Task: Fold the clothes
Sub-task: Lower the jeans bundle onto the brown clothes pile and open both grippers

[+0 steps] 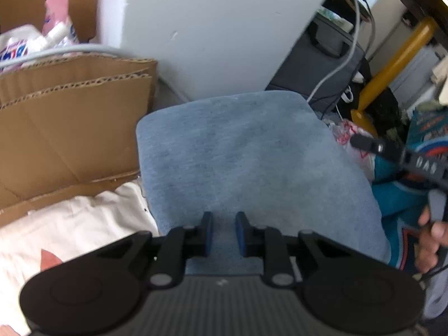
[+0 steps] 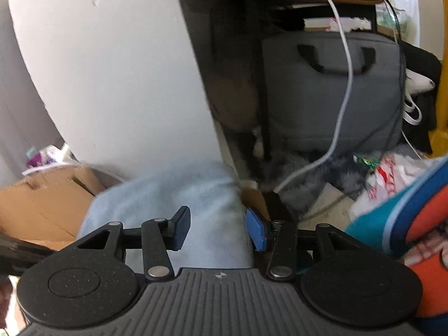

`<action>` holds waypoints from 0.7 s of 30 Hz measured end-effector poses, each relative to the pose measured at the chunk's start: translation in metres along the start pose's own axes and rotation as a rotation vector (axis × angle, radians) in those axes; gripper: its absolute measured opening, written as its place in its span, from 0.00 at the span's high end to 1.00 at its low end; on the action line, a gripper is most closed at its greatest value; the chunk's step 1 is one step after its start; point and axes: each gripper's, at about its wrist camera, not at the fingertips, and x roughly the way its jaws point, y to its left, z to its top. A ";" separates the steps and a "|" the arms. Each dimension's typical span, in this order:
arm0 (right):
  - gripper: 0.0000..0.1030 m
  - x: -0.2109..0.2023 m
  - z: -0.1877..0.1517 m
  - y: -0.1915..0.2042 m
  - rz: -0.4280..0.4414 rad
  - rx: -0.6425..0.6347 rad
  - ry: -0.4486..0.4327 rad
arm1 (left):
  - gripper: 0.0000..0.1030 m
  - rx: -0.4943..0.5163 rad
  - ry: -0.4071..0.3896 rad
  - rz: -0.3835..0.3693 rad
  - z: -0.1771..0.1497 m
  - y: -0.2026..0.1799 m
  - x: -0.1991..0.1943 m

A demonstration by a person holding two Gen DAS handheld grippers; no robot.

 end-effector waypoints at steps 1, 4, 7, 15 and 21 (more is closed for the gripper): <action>0.51 0.001 0.001 0.002 0.016 -0.010 0.006 | 0.80 0.016 -0.002 0.009 -0.001 -0.003 0.000; 0.51 0.016 -0.005 0.012 0.031 -0.059 0.056 | 0.80 0.013 0.001 0.015 -0.003 -0.003 0.001; 0.51 0.036 -0.019 0.016 0.014 -0.091 0.121 | 0.80 0.019 0.003 0.033 -0.007 -0.002 0.007; 0.51 0.041 -0.029 0.021 -0.003 -0.110 0.131 | 0.80 0.035 0.009 0.043 -0.003 -0.008 0.004; 0.51 0.041 -0.013 0.022 0.012 -0.113 0.093 | 0.81 0.082 -0.018 0.056 0.019 -0.014 0.002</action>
